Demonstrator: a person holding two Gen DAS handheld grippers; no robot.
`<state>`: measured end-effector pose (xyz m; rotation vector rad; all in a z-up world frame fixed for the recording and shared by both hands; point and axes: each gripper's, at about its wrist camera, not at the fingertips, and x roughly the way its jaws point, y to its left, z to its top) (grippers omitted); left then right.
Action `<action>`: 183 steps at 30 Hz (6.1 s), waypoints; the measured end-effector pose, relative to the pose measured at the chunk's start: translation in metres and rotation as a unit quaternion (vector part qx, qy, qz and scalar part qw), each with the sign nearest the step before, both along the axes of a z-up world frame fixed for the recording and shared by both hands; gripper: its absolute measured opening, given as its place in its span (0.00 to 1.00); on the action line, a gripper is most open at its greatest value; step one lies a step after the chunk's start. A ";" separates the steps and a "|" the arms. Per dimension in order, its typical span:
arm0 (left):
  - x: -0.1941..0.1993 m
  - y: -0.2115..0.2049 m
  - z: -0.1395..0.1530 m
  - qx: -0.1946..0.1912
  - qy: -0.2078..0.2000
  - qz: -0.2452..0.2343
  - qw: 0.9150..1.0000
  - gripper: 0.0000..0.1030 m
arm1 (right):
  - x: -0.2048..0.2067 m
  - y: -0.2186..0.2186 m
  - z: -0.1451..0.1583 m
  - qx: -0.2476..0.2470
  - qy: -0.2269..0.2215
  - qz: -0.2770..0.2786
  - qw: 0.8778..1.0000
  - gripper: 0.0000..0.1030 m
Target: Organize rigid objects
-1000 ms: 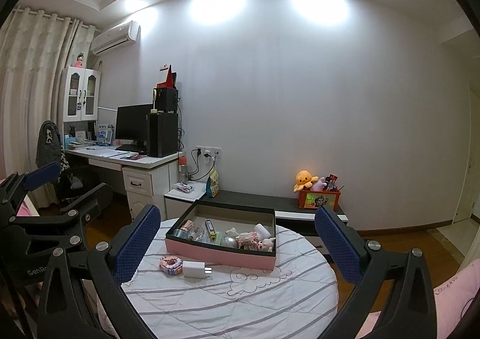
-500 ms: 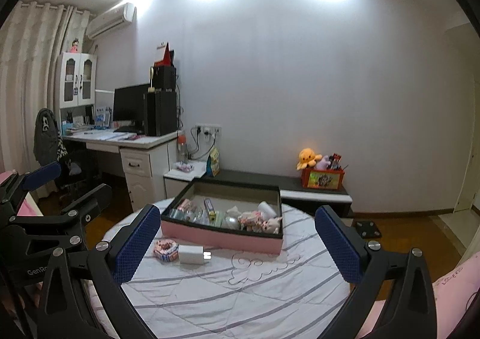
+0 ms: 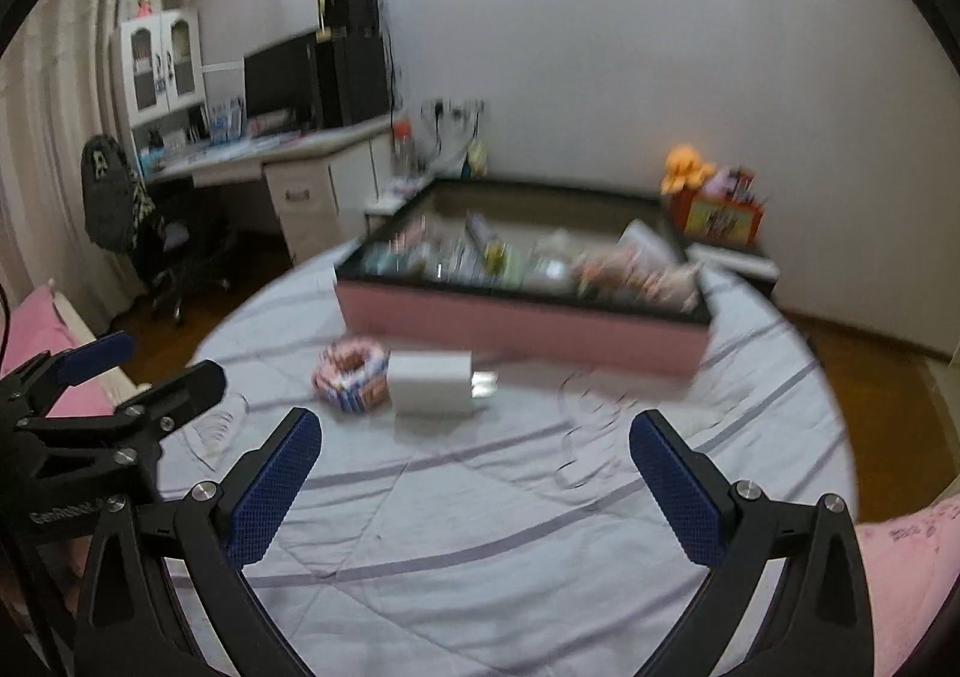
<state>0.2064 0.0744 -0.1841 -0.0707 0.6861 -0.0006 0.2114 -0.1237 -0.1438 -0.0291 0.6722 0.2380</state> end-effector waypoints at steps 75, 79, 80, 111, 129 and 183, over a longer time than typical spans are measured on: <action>-0.006 -0.094 0.052 0.031 -0.061 -0.087 0.994 0.66 | 0.005 -0.060 0.014 0.069 -0.003 -0.017 0.997 0.49; -0.010 -0.093 0.053 0.031 -0.064 -0.089 0.994 0.66 | 0.002 -0.060 0.015 0.066 -0.003 -0.016 0.998 0.49; -0.011 -0.093 0.054 0.031 -0.063 -0.089 0.993 0.66 | 0.002 -0.059 0.015 0.066 -0.003 -0.015 0.998 0.49; 0.189 -0.094 0.021 0.044 0.018 -0.100 0.994 0.67 | 0.155 -0.043 0.017 0.035 0.002 0.003 0.999 0.49; 0.108 -0.072 0.078 0.033 -0.090 -0.040 0.995 1.00 | 0.108 -0.052 0.057 0.040 -0.068 -0.019 0.997 1.00; -0.180 -0.092 0.191 0.043 -0.298 -0.031 0.953 1.00 | -0.189 -0.062 0.173 0.017 -0.241 -0.062 0.968 1.00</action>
